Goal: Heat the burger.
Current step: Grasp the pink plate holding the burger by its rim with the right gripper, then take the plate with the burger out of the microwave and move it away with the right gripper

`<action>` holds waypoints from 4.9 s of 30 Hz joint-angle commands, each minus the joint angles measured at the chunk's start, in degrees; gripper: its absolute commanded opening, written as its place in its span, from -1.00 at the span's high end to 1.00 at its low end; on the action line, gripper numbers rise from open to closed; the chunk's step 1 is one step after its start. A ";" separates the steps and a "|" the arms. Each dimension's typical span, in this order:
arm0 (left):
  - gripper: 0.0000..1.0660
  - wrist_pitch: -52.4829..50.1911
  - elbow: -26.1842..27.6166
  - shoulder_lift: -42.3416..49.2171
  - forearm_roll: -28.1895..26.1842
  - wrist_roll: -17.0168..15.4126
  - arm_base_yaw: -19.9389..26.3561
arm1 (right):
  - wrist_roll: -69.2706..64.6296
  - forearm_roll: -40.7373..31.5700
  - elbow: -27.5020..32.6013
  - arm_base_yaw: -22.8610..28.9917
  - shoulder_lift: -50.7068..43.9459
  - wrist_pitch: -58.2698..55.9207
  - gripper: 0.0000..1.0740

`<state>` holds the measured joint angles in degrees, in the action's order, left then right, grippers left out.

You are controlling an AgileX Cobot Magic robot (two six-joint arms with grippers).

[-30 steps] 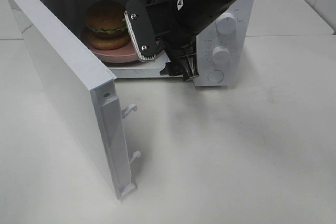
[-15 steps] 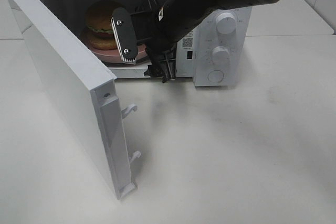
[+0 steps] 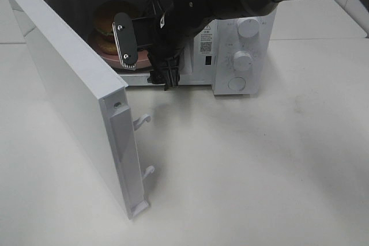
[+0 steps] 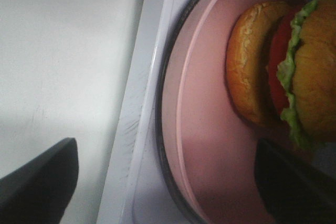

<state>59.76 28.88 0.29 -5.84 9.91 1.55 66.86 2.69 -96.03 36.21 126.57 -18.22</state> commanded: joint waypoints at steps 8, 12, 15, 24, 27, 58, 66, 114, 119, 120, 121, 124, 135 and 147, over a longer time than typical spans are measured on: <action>-0.63 0.06 0.06 1.09 -0.06 0.11 0.11 | -1.15 -0.23 -7.85 0.06 5.84 -2.98 -0.61; -0.63 0.06 0.06 1.09 -0.06 0.11 0.11 | -1.15 -0.23 -11.12 0.00 8.37 -4.64 -0.60; -0.63 0.06 0.06 1.09 -0.06 0.11 0.11 | -1.15 -0.23 -13.24 -0.34 9.97 -5.27 -0.59; -0.63 0.06 0.06 1.09 -0.06 0.11 0.11 | -1.32 -2.69 -15.81 -1.66 12.55 -6.65 -0.39; -0.63 0.06 0.06 1.09 -0.06 0.11 0.11 | -1.32 -3.27 -15.81 -1.95 12.55 -6.65 -0.07; -0.63 0.06 0.06 1.09 -0.06 0.11 0.11 | 9.63 -10.60 -15.07 0.80 7.33 -14.84 1.00; -0.63 0.06 0.06 1.09 -0.06 0.11 0.11 | 17.25 -11.46 -6.36 0.86 1.43 -11.63 1.00; -0.63 0.06 0.06 1.09 -0.06 0.11 0.11 | 43.14 -25.84 21.54 -3.32 -19.60 -6.36 1.00; -0.63 0.06 0.06 1.09 -0.06 0.11 0.11 | 43.14 -25.61 25.38 -3.32 -22.40 -5.21 1.00; -0.63 0.06 0.06 1.09 -0.06 0.11 0.11 | 43.14 -25.61 25.38 -3.32 -22.40 -5.21 1.00; -0.63 0.06 0.06 1.09 -0.06 0.11 0.11 | 43.14 -25.61 27.04 -3.32 -23.43 -4.58 1.00; -0.63 0.06 0.06 1.09 -0.06 0.11 0.11 | 43.14 -25.61 29.11 -3.32 -25.15 -4.41 1.00; -0.63 0.06 0.06 1.09 -0.06 0.11 0.11 | 43.14 -25.61 38.56 -3.27 -32.31 -2.69 1.00; -0.63 0.06 0.06 1.09 -0.06 0.11 0.11 | 43.09 -25.78 47.61 -3.27 -40.97 -0.29 1.00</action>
<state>59.76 28.88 0.29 -5.84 9.91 1.55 109.03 -21.83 -49.05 33.29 87.78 -21.60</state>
